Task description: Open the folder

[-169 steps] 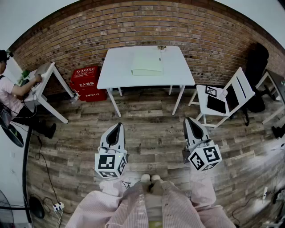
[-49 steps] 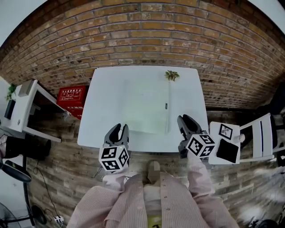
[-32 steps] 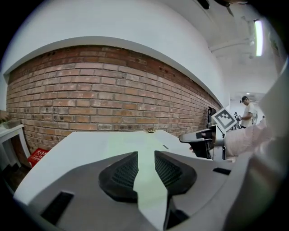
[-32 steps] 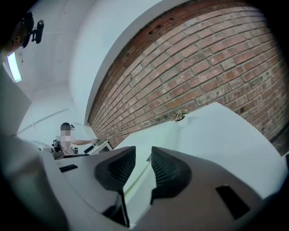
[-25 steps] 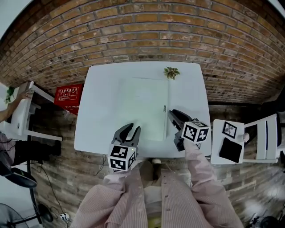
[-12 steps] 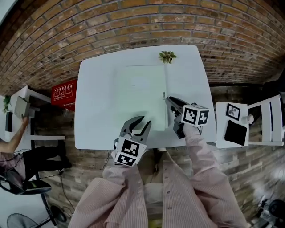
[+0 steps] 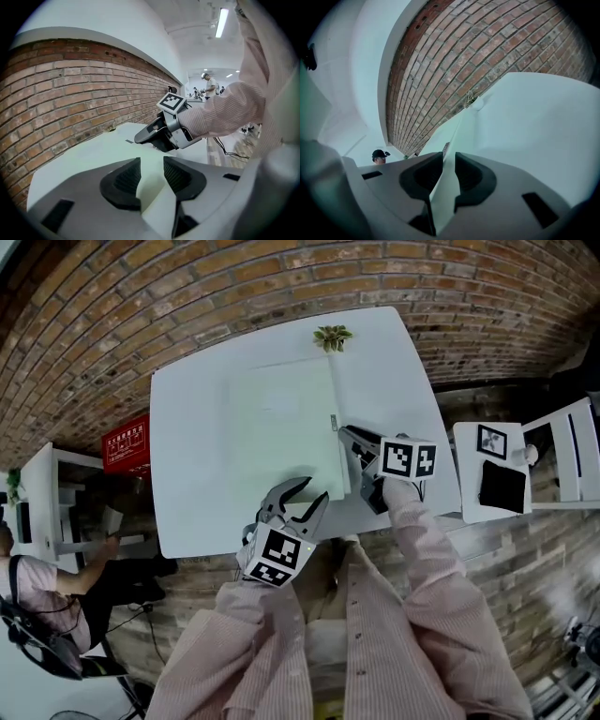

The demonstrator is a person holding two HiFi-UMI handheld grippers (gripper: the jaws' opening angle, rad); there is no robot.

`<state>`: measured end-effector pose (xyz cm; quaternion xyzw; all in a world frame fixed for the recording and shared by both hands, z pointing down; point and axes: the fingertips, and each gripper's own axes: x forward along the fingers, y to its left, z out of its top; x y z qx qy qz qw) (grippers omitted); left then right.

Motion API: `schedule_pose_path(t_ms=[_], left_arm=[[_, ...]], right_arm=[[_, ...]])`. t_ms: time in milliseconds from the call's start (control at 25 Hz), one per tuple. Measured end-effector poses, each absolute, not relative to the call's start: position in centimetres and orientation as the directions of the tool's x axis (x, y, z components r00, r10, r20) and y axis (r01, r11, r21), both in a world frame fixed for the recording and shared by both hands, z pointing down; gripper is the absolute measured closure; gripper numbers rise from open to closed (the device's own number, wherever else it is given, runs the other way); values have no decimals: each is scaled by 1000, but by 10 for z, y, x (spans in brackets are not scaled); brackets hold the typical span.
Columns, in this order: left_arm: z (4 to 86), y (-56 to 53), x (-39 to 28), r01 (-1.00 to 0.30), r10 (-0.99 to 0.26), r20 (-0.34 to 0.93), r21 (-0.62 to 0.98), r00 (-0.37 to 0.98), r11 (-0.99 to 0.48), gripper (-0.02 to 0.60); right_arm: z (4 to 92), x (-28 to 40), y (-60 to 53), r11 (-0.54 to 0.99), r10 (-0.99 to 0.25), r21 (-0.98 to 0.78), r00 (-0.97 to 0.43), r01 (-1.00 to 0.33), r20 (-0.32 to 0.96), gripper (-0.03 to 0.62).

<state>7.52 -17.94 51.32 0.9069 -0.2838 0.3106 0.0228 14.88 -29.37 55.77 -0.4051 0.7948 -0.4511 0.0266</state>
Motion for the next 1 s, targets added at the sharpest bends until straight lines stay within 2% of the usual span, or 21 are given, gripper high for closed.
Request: schedule_pose_path(t_ms=[280,480,680,1000], left_arm=[[531,-164,89,-388,-464,639,-268,613,-882,389],[543,-160,92,-346,-490,670,-350,557,-871,357],[547,-164,91,-340,-535,676,-413,507,-845,388],[541,-160,92,-352,-541,650,-411,534,-841,432]], right_arm=[[559,150,-293,242,-683,-760,-663,-603,308,508],[559,151,-292,237,-688,-761,-658,-604,308,508],[559,151,-291,230,-691,-766,-655,-600,306,508],[560,151,-291,234,-692,-755,-651,-612,313,508]])
